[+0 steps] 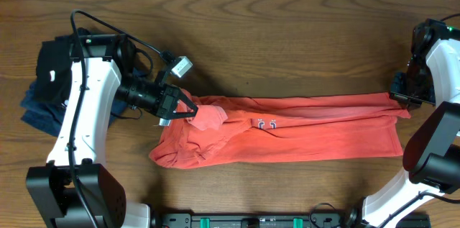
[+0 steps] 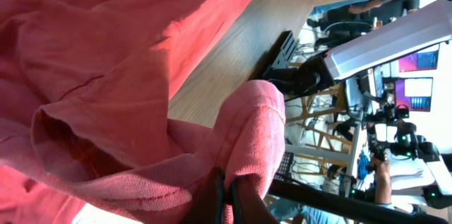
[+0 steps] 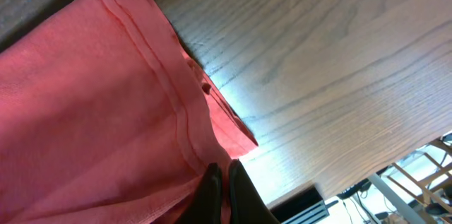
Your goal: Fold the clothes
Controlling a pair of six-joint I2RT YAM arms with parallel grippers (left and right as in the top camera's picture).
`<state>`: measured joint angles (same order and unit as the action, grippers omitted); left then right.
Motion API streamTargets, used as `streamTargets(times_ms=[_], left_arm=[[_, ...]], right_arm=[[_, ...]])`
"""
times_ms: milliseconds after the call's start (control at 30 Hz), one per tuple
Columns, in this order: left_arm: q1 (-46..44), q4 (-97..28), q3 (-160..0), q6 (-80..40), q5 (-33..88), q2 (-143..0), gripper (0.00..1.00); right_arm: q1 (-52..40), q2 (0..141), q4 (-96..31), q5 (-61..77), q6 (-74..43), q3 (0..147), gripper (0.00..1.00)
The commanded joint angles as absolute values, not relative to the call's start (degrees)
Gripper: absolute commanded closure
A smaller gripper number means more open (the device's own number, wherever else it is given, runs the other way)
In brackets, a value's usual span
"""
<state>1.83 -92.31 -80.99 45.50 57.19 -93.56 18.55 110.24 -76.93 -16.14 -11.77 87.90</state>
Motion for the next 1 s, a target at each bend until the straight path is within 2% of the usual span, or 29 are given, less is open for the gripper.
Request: streamTargets(times_ms=[0, 467, 667, 967], left_arm=[[2.07, -95.92, -80.14, 46.44, 55.79, -93.21, 0.94], [1.96, -96.86, -75.09, 45.82, 55.81, -93.19, 0.94], [1.87, -96.33, -75.00, 45.82, 55.83, -93.19, 0.94], [1.54, -93.93, -73.06, 45.76, 55.83, -93.23, 0.94]], right_arm=[[18.90, 109.43, -78.06, -17.63, -12.78, 87.72, 0.97], [18.90, 109.43, -80.97, -18.06, -12.82, 84.42, 0.96], [18.90, 109.43, -75.77, -18.24, -12.82, 82.17, 0.91], [18.90, 109.43, -68.49, -17.80, -12.82, 79.79, 0.91]])
